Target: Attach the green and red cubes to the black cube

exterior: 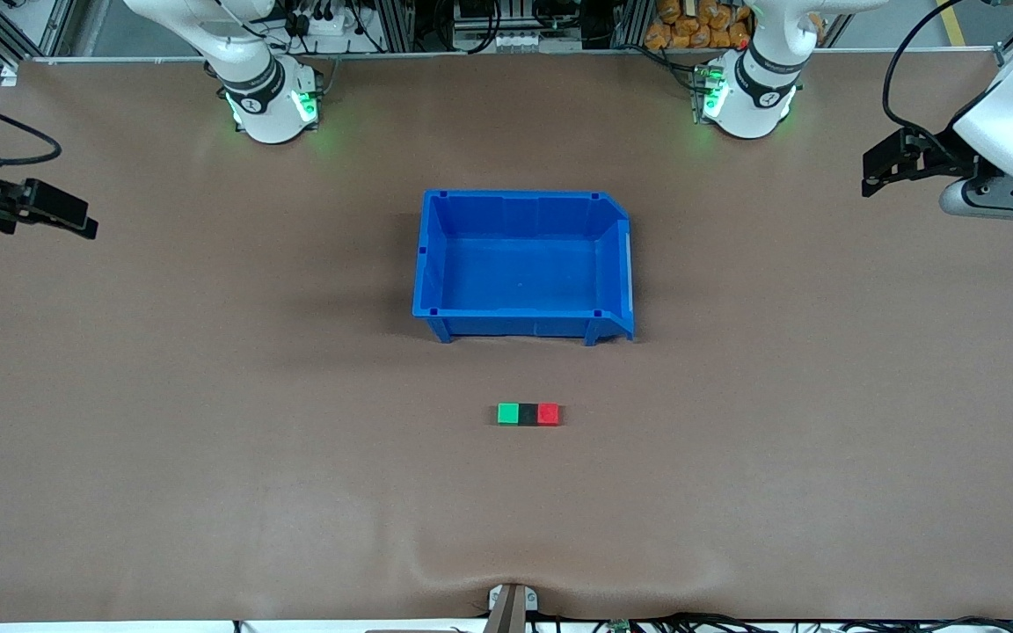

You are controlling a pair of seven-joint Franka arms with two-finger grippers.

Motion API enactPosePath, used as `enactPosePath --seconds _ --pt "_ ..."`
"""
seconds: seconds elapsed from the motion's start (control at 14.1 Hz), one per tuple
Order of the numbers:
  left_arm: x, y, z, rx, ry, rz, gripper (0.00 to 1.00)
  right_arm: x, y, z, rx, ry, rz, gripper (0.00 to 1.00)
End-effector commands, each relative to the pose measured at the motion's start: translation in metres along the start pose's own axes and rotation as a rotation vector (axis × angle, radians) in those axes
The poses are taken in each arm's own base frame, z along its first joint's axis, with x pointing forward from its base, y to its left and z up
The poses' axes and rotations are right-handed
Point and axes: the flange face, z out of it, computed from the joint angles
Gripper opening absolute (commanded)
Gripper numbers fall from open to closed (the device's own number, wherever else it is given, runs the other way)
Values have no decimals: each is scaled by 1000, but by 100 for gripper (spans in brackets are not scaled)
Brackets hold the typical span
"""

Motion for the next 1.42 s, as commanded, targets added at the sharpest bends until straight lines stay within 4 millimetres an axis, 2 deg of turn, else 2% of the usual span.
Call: enactPosePath --seconds 0.0,0.36,0.71,0.93,1.14,1.35 --pt "1 1 -3 10 9 -10 100 -5 15 7 -6 17 8 100" --pt "1 2 -3 8 9 -10 100 -20 31 21 1 49 -5 100" --pt "1 0 -1 10 5 -10 100 -28 21 17 -3 67 -52 100" --pt "1 -6 0 9 2 -7 100 -37 20 23 -1 88 -56 100" --pt "1 -24 3 7 -6 -36 100 -37 20 23 -1 90 -58 100" --pt "1 -23 5 7 -9 -34 100 -35 18 21 -9 95 -72 100"
